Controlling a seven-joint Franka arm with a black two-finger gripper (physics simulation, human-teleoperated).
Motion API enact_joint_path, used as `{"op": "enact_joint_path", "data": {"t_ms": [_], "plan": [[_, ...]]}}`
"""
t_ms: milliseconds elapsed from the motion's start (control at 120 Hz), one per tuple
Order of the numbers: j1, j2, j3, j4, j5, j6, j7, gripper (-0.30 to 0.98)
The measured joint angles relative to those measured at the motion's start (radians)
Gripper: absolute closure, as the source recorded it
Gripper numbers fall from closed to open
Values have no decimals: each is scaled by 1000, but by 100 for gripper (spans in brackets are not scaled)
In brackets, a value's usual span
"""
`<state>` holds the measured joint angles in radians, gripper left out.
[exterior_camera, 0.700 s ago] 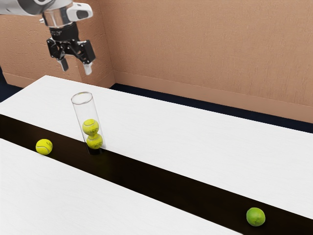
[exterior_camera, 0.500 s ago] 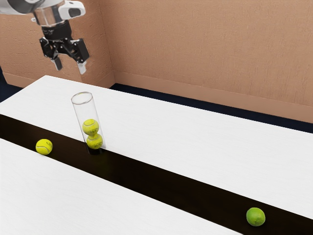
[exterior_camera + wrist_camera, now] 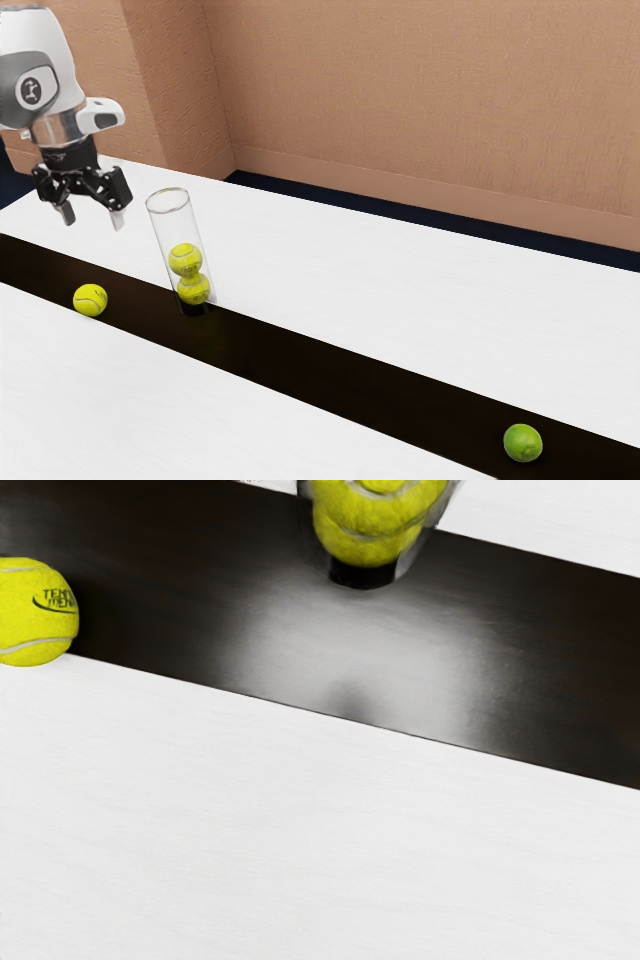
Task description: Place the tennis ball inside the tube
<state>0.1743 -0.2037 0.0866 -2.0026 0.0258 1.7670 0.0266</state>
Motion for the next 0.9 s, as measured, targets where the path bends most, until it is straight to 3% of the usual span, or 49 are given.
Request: {"op": "enact_joint_path", "data": {"t_ms": [200, 483, 900], "plan": [[77, 96, 1, -22, -2, 106, 8, 0], [167, 206, 1, -96, -8, 346, 149, 0], [277, 410, -1, -53, -25, 465, 297, 0]]}}
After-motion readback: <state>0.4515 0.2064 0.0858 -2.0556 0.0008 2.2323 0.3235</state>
